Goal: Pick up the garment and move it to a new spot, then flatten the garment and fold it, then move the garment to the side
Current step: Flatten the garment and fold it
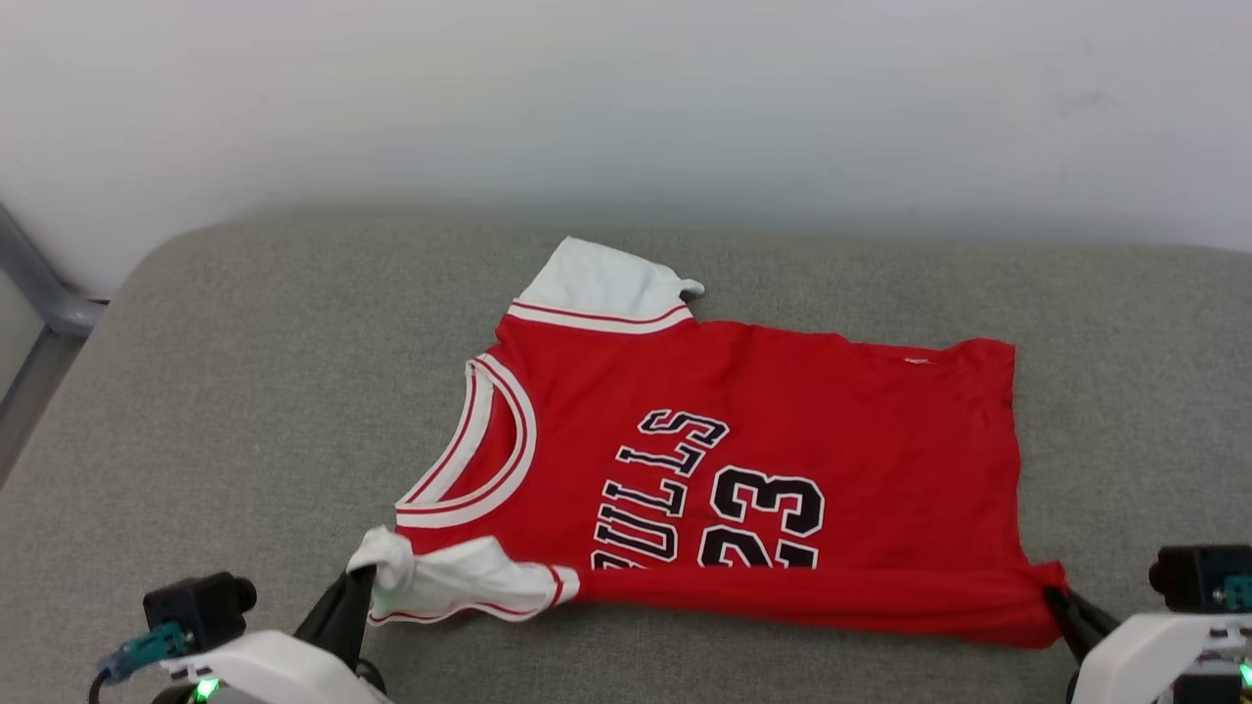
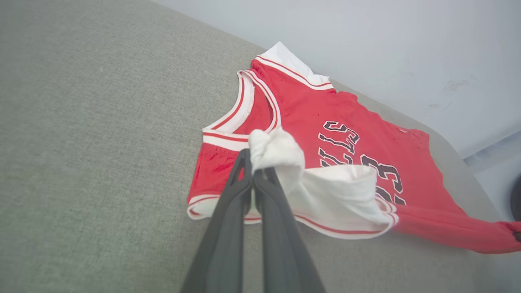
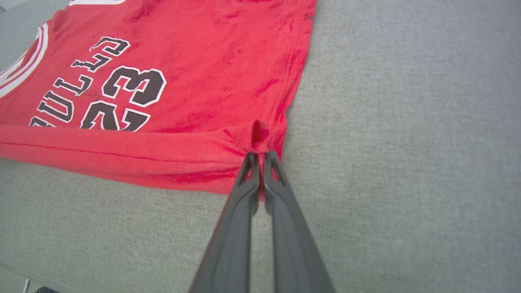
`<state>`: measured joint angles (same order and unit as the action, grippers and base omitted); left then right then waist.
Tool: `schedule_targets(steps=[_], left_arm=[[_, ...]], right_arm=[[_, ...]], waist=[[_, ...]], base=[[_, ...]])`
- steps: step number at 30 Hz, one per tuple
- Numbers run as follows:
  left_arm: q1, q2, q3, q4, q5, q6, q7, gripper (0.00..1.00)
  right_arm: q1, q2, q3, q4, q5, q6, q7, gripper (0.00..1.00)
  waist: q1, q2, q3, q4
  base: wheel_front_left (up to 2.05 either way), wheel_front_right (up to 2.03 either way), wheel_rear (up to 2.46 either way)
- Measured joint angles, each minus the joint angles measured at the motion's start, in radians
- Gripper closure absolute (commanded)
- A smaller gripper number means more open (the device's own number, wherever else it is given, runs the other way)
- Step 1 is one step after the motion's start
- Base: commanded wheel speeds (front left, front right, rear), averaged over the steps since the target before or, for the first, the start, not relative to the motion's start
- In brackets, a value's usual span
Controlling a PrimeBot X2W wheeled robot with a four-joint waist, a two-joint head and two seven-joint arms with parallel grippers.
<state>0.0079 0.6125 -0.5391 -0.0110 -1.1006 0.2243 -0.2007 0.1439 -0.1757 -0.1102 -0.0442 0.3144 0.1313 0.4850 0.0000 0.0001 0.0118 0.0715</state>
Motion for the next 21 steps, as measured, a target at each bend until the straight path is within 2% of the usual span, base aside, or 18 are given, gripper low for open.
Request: schedule_targets(steps=[8,13,21], left_arm=[[-0.25,-0.059,-0.023,0.174,0.045,-0.103,0.018,1.0],[-0.337,-0.097,-0.04,0.295,0.051,-0.159,0.027,1.0],[-0.408,-0.149,-0.077,0.466,0.051,-0.222,0.057,1.0]], right_arm=[[-0.214,-0.042,0.072,0.078,-0.014,0.0,0.015,1.0],[-0.273,-0.048,0.106,0.167,-0.013,0.0,-0.014,1.0],[-0.33,-0.054,0.144,0.29,-0.006,0.0,-0.093,1.0]], waist=[[0.0003,0.0,0.133,-0.007],[0.0003,0.0,0.189,-0.012],[0.0002,-0.0001,0.231,-0.016]], base=[[0.0,0.0,0.0],[0.0,0.0,0.0],[0.0,0.0,0.0]])
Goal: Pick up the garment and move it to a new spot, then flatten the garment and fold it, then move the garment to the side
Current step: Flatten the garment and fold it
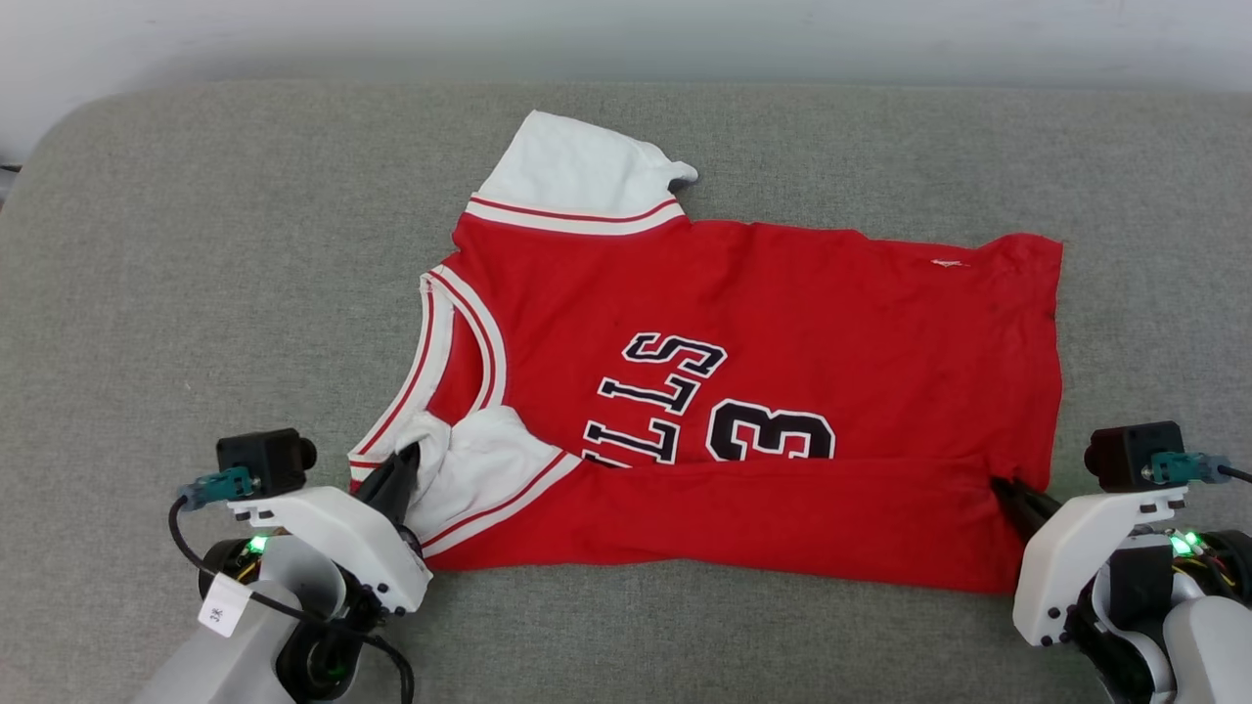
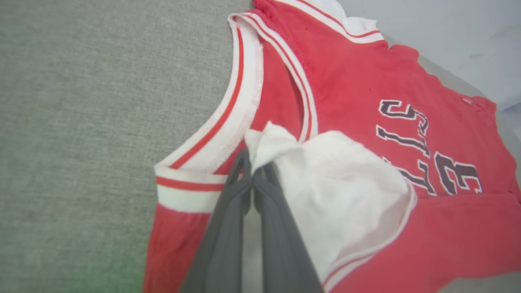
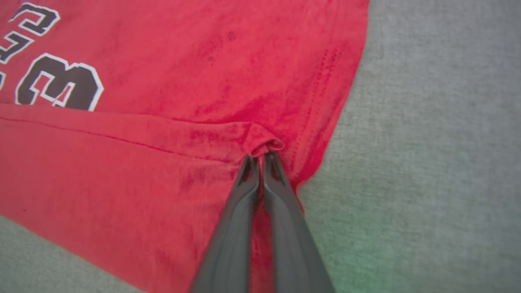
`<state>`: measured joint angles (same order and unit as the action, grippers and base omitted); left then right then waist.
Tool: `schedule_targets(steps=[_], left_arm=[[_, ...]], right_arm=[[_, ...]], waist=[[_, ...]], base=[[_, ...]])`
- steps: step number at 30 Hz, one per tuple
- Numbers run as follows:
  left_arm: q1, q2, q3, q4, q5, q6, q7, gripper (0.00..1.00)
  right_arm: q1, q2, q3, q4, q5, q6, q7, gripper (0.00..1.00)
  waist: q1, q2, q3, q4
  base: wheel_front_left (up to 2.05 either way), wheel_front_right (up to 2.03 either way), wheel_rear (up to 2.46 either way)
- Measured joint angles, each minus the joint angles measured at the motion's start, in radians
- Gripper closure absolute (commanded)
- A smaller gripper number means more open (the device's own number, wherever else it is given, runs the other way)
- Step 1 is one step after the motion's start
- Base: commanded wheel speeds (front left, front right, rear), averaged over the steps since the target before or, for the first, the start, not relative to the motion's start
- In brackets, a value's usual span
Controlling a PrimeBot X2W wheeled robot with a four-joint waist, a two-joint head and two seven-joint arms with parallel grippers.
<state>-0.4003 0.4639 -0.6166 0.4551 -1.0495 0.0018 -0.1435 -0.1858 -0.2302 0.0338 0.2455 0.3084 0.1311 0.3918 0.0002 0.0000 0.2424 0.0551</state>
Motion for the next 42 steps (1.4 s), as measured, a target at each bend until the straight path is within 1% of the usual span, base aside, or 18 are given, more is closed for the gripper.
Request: schedule_targets(steps=[1,2,3,4,5,8,12,17,21,24,29,33,35,38,42], left_arm=[[-0.006,-0.005,-0.006,0.016,0.0,-0.006,0.006,1.0],[-0.01,-0.01,-0.011,0.032,-0.001,-0.012,0.014,0.88],[-0.012,-0.015,-0.013,0.045,-0.001,-0.018,0.014,0.6],[-0.016,-0.02,-0.013,0.055,-0.001,-0.02,0.008,0.22],[-0.022,-0.023,-0.013,0.066,-0.001,-0.023,0.007,0.0],[-0.037,-0.03,-0.006,0.089,0.004,-0.024,-0.021,0.0],[-0.039,-0.022,-0.003,0.106,0.009,-0.021,-0.031,0.0],[-0.026,0.025,0.004,0.094,0.016,0.003,-0.026,0.0],[-0.007,0.073,0.007,0.05,0.01,0.026,0.019,0.0],[0.008,0.123,0.003,0.001,-0.001,0.035,0.088,0.0],[0.022,0.223,-0.012,-0.117,-0.04,0.042,0.259,0.0],[0.033,0.294,-0.018,-0.212,-0.114,0.044,0.427,0.0],[0.04,0.323,-0.016,-0.252,-0.147,0.061,0.49,0.0],[0.048,0.348,-0.01,-0.295,-0.199,0.086,0.567,0.0],[0.058,0.354,-0.009,-0.307,-0.242,0.11,0.627,0.0]], right_arm=[[-0.005,0.001,0.001,0.014,0.004,0.0,-0.008,0.93],[-0.009,0.003,0.002,0.024,0.016,0.0,-0.014,0.67],[-0.012,0.002,0.007,0.029,0.016,0.0,-0.024,0.5],[-0.017,0.001,0.011,0.035,0.017,0.0,-0.03,0.12],[-0.018,0.002,0.012,0.036,0.022,0.0,-0.04,0.0],[-0.018,0.009,0.01,0.019,0.027,0.0,-0.123,0.0],[-0.005,0.02,-0.018,-0.025,0.017,0.0,-0.264,0.0],[0.041,0.058,-0.067,-0.078,-0.046,0.0,-0.378,0.0],[0.092,0.095,-0.096,-0.124,-0.086,0.0,-0.401,0.0],[0.126,0.116,-0.107,-0.161,-0.104,0.0,-0.395,0.0],[0.171,0.139,-0.126,-0.221,-0.12,0.0,-0.377,0.0],[0.19,0.153,-0.131,-0.264,-0.128,0.0,-0.363,0.0],[0.192,0.158,-0.131,-0.281,-0.131,0.0,-0.357,0.0],[0.192,0.164,-0.132,-0.295,-0.131,0.0,-0.351,0.0],[0.186,0.17,-0.128,-0.302,-0.131,0.0,-0.35,0.0]], waist=[[0.0,0.0,0.002,0.0],[0.0,0.0,0.003,0.001],[0.0,0.0,0.002,0.002],[-0.0001,0.0,0.002,0.001],[-0.0001,0.0,0.0,0.001],[0.0,0.0,-0.013,0.004],[-0.0001,0.0,-0.05,0.008],[-0.0002,0.0,-0.107,0.005],[-0.0003,0.0,-0.15,-0.001],[-0.0003,0.0,-0.174,-0.007],[-0.0003,0.0,-0.191,-0.022],[-0.0003,0.0,-0.185,-0.037],[-0.0003,0.0,-0.175,-0.045],[-0.0003,0.0,-0.154,-0.058],[-0.0003,0.0,-0.115,-0.076]], base=[[0.0,0.0,0.0],[0.0,0.0,0.0],[0.0,0.0,0.0],[0.0,0.0,0.0],[0.0,0.0,0.0],[0.0,0.0,0.0],[0.0,0.0,0.0],[0.0,0.0,0.0],[0.0,0.0,0.0],[0.0,0.0,0.0],[0.0,0.0,0.0],[0.0,0.0,0.0],[0.0,0.0,0.0],[0.0,0.0,0.0],[0.0,0.0,0.0]])
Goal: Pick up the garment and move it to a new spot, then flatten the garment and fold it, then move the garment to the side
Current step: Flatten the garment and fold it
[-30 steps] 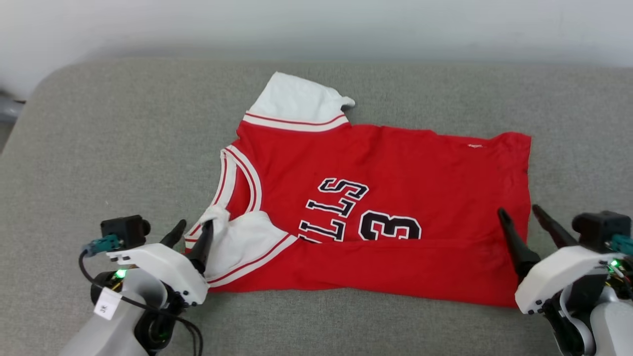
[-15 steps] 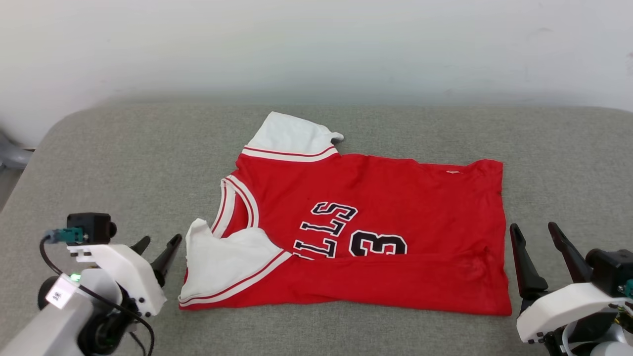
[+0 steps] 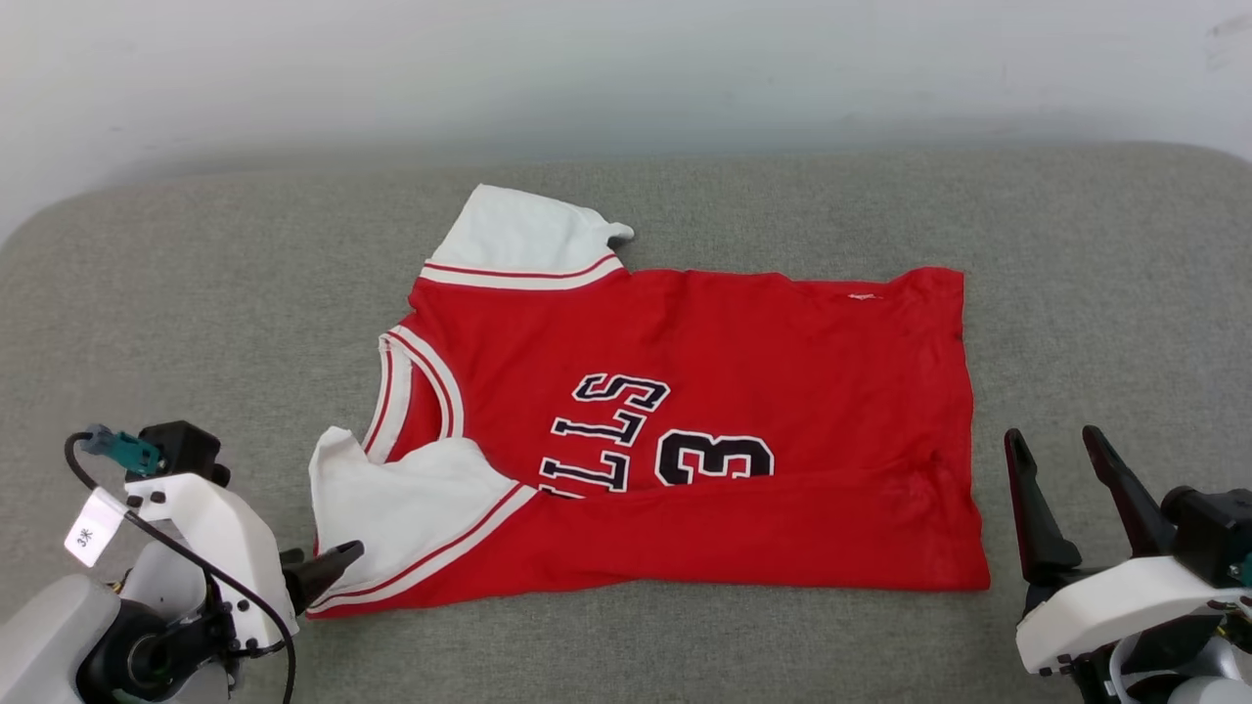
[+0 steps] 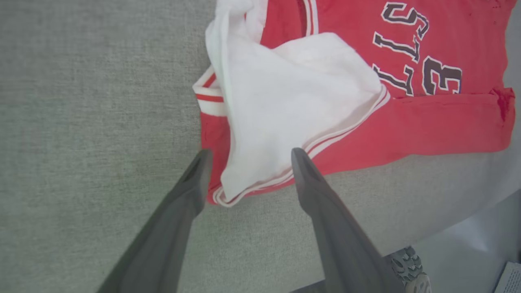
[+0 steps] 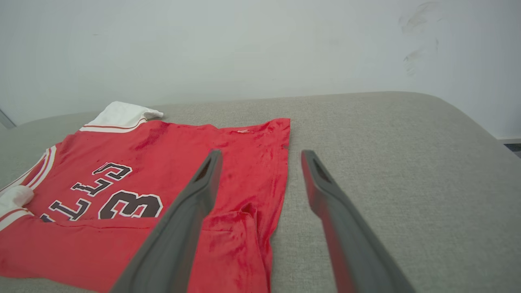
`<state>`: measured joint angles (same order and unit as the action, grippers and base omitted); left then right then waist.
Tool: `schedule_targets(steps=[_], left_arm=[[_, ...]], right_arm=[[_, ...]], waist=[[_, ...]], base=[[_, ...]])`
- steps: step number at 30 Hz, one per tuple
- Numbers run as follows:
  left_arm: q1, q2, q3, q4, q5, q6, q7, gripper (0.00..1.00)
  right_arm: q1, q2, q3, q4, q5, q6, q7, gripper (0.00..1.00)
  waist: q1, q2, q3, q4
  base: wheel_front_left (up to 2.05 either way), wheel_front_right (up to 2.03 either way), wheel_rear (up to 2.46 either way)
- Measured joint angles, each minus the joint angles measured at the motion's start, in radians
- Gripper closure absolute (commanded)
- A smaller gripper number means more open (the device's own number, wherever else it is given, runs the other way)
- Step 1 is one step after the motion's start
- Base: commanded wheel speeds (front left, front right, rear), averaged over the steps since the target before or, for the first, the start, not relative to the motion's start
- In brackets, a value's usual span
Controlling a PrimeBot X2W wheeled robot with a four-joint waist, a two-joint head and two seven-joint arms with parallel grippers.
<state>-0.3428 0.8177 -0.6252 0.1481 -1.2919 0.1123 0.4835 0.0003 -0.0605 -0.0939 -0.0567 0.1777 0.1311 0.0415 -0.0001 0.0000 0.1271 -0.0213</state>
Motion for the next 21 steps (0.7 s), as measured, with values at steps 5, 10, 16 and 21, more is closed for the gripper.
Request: schedule_targets(steps=[5,10,16,21], left_arm=[[0.006,-0.021,-0.016,0.045,-0.025,0.009,0.04,0.0],[0.001,-0.047,-0.028,0.101,-0.035,0.006,0.068,0.23],[-0.018,-0.077,-0.033,0.148,-0.048,-0.035,0.07,1.0],[-0.029,-0.102,-0.047,0.165,-0.018,-0.069,0.034,1.0]], right_arm=[[-0.021,0.004,0.003,0.005,0.007,0.0,-0.003,0.0],[-0.033,0.007,-0.003,0.016,0.017,0.0,-0.004,0.0],[-0.042,0.008,-0.035,0.024,0.032,0.0,0.023,0.0],[-0.048,0.008,-0.073,0.033,0.063,0.0,0.084,0.0]], waist=[[0.0001,0.0,0.049,-0.022],[0.0,0.0,0.085,-0.039],[0.0,0.0,0.101,-0.039],[0.0001,0.0,0.085,-0.026]], base=[[0.0,0.0,0.0],[0.0,0.0,0.0],[0.0,0.0,0.0],[0.0,0.0,0.0]])
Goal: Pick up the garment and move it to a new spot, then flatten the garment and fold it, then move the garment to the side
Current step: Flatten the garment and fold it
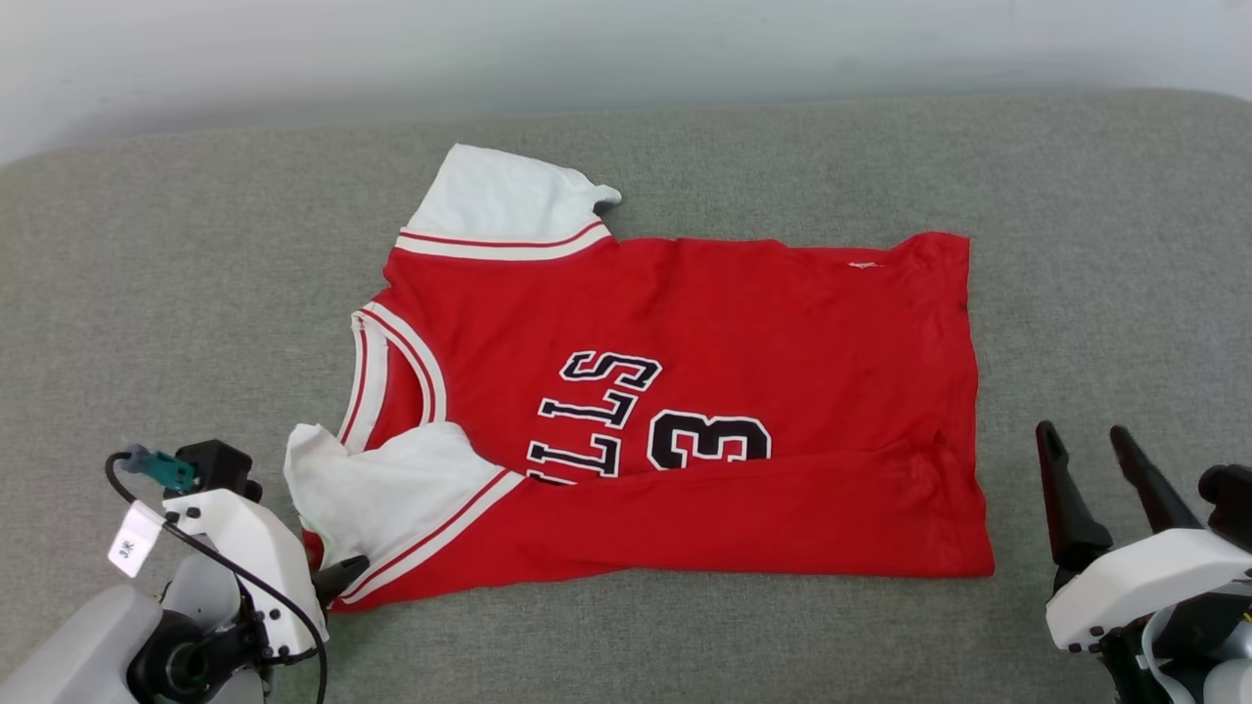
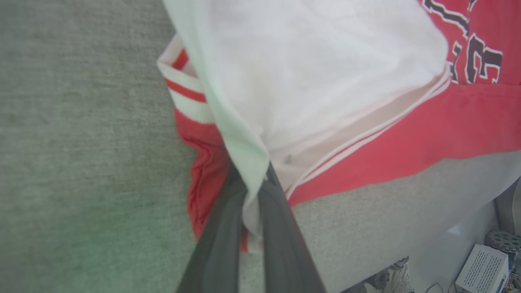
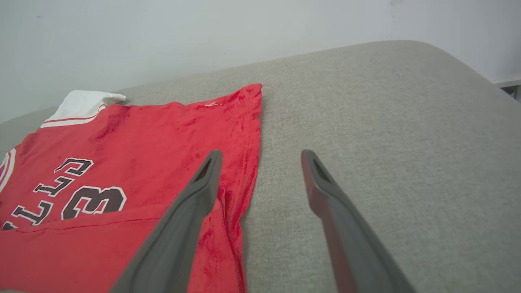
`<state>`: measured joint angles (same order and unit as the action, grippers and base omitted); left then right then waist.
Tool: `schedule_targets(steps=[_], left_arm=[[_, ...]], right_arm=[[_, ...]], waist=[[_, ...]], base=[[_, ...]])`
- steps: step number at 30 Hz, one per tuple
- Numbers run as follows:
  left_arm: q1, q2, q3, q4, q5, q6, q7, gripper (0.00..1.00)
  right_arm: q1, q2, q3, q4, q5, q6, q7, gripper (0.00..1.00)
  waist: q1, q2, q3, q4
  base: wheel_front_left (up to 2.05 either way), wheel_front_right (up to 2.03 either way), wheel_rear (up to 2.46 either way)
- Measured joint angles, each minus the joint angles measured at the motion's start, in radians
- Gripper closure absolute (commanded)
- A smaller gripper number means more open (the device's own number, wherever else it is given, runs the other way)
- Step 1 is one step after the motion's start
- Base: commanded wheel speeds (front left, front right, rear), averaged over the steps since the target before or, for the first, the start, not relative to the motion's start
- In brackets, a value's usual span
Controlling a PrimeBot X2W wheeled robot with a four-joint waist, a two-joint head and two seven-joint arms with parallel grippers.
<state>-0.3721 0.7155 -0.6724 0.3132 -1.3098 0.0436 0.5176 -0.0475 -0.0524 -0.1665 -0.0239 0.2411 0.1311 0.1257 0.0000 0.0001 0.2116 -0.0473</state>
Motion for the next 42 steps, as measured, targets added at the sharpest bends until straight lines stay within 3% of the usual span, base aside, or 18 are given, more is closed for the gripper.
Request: schedule_targets(steps=[5,14,27,28,29,42], left_arm=[[-0.005,0.009,0.0,-0.025,0.051,-0.008,-0.057,1.0],[-0.024,0.075,0.02,-0.17,0.106,0.045,-0.089,1.0],[-0.038,0.067,0.01,-0.228,0.13,0.063,-0.095,1.0],[-0.038,0.065,0.009,-0.225,0.13,0.062,-0.096,1.0],[-0.038,0.064,0.008,-0.222,0.13,0.062,-0.098,1.0],[0.043,0.043,0.0,-0.195,0.121,0.056,-0.158,1.0]], right_arm=[[0.0,-0.012,-0.026,0.03,0.032,0.0,0.166,0.0],[-0.029,-0.073,0.017,0.054,0.05,0.0,0.508,0.0],[-0.122,-0.101,0.169,0.198,0.101,-0.002,0.597,0.01],[-0.126,-0.105,0.177,0.206,0.103,-0.002,0.599,0.68],[-0.132,-0.106,0.18,0.214,0.111,-0.002,0.602,1.0],[-0.123,-0.149,0.197,0.212,0.124,0.0,0.574,1.0]], waist=[[0.0,0.0,-0.029,0.015],[0.0,0.0,-0.026,0.046],[0.0,0.0,0.044,0.073],[0.0,-0.0001,0.045,0.074],[0.0,0.0,0.046,0.075],[0.0,0.0,-0.062,0.066]], base=[[0.0,0.0,0.0],[0.0,0.0,0.0],[0.0,0.0,0.0],[0.0,0.0,0.0],[0.0,0.0,0.0],[0.0,0.0,0.0]])
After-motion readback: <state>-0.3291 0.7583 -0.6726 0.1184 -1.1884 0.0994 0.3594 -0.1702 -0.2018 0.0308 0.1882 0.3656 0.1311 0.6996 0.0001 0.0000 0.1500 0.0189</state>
